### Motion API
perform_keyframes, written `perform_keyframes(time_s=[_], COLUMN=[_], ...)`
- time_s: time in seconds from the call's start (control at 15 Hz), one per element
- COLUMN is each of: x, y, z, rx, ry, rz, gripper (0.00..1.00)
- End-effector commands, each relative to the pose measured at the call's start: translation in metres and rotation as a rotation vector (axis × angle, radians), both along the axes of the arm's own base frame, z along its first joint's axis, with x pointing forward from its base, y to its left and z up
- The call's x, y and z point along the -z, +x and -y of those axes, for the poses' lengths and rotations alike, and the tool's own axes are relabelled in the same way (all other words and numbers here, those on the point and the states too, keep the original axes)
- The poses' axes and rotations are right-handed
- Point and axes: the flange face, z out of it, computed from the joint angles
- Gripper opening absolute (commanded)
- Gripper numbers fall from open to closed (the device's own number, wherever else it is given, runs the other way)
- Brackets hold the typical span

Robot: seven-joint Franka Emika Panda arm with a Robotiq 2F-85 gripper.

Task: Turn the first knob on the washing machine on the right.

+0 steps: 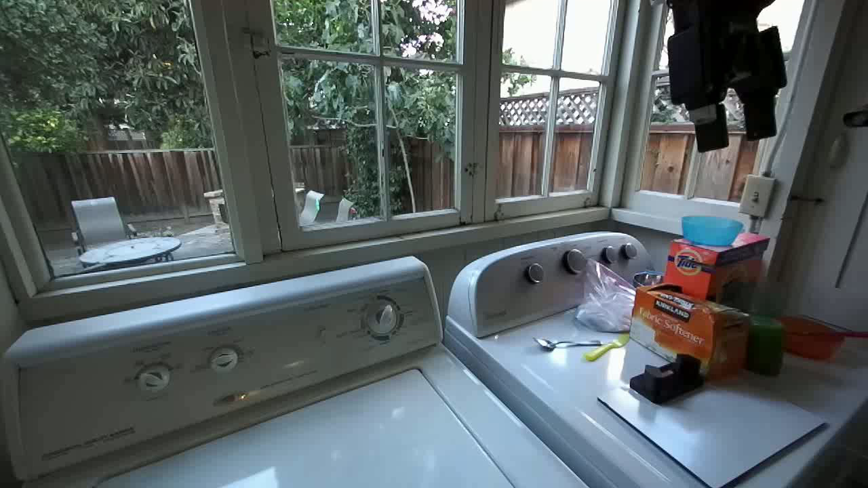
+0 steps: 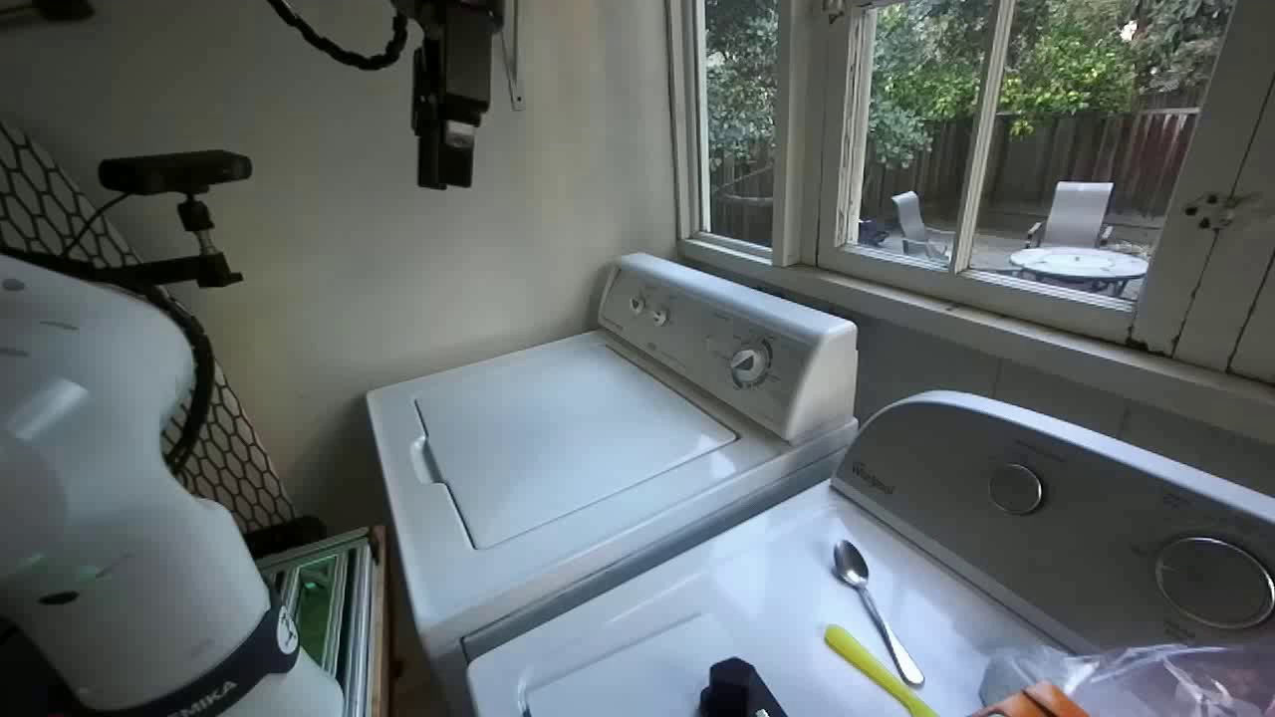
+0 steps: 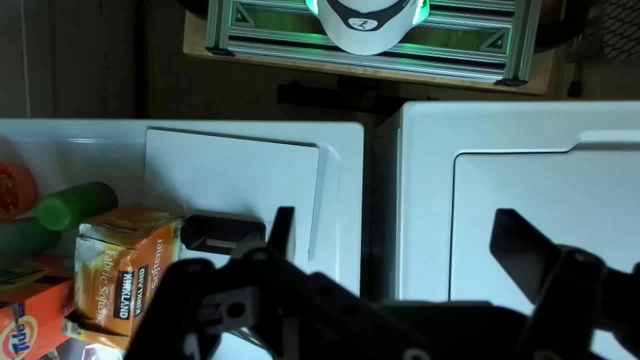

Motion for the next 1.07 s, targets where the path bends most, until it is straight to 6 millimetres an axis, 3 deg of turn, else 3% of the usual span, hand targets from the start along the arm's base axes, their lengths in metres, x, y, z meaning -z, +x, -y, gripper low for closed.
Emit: perform_keyframes(time_s=[0.0,0.33,0.47,0.73,1.0], x=[-0.001,-0.001,0.011,0.043,0.083], y=[0.0,0.0,0.007,0.044,0.094], z=[0.0,0.0,-0.003,-0.01,-0.01], rx=[0.0,0.0,0.011,0.004,0.017], ry=[0.0,0.0,0.046,0.089,0.092], rz=[-0.001,-0.001,0.069,0.161,0.208], gripper=[1.0,1.0,1.0,1.0,1.0])
